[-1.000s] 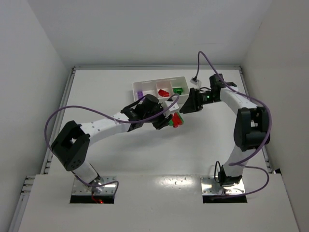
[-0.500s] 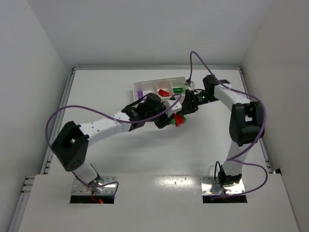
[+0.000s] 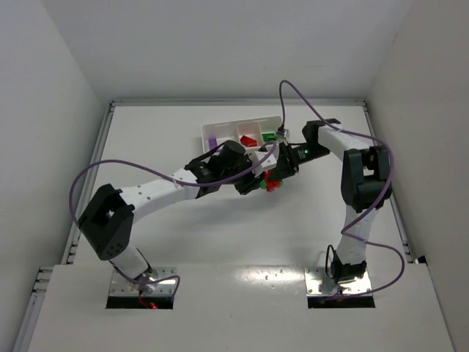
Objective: Sort the legos into containers by color
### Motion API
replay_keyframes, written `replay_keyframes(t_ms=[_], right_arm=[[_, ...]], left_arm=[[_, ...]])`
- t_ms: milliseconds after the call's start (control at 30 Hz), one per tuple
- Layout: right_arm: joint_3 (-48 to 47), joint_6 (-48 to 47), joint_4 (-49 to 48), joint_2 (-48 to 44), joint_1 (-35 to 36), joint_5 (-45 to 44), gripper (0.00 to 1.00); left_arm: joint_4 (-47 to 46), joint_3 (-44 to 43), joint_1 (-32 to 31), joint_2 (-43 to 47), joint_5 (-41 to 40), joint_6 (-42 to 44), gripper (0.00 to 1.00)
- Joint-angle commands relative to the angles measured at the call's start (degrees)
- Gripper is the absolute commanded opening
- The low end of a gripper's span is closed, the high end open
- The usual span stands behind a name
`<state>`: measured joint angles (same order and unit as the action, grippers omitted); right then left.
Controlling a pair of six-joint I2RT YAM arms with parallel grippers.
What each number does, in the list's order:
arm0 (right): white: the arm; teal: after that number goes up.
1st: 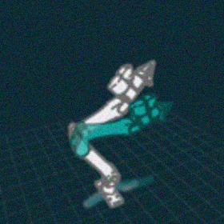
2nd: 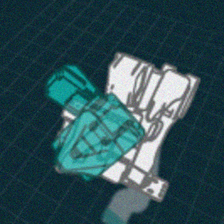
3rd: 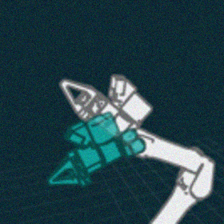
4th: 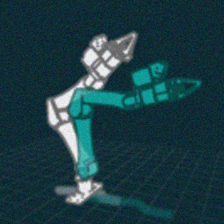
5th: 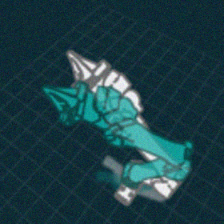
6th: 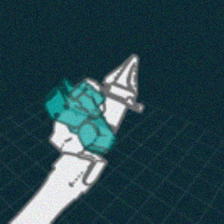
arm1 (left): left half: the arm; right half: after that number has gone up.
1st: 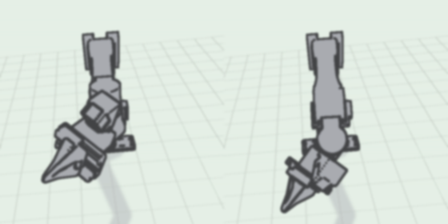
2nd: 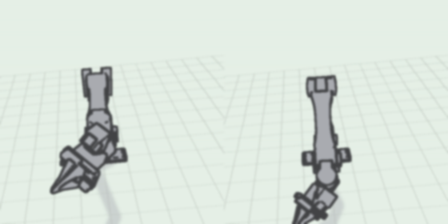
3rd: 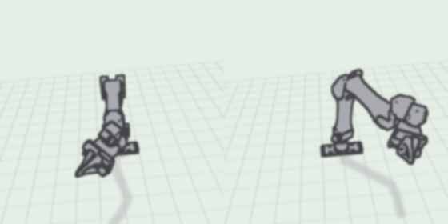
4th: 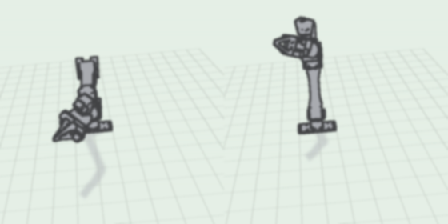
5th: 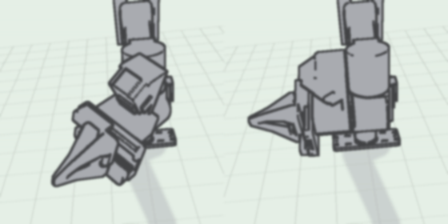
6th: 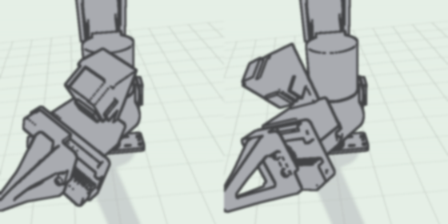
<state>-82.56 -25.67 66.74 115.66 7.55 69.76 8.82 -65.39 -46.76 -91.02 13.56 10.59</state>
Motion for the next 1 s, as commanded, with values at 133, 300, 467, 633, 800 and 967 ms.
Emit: replay_keyframes(t_ms=[133,300,467,633,800,967], right_arm=[[-2.87,-5.52,6.38,0.27,2.91,6.36,0.36],[-2.87,-6.94,8.14,0.80,2.91,7.06,0.13],[-3.39,-9.30,9.81,0.28,1.06,6.98,0.05],[-3.92,-10.36,10.52,0.27,-0.78,4.61,0.04],[-2.61,-9.05,5.00,-0.25,-0.78,-1.19,0.04],[5.63,1.92,-11.08,-6.75,-0.78,-13.84,0.09]], left_arm=[[-3.19,-2.91,-0.52,0.67,-1.17,1.01,0.09],[-3.72,-1.77,-0.52,0.14,-2.40,1.01,0.09],[-3.72,0.78,-0.52,1.90,-3.98,1.54,0.09],[-3.72,2.81,-0.52,2.96,-3.98,1.54,0.08],[-3.72,3.33,-0.52,3.48,-3.98,1.54,0.08],[-3.72,3.33,-0.52,3.48,-3.98,1.54,0.07]])
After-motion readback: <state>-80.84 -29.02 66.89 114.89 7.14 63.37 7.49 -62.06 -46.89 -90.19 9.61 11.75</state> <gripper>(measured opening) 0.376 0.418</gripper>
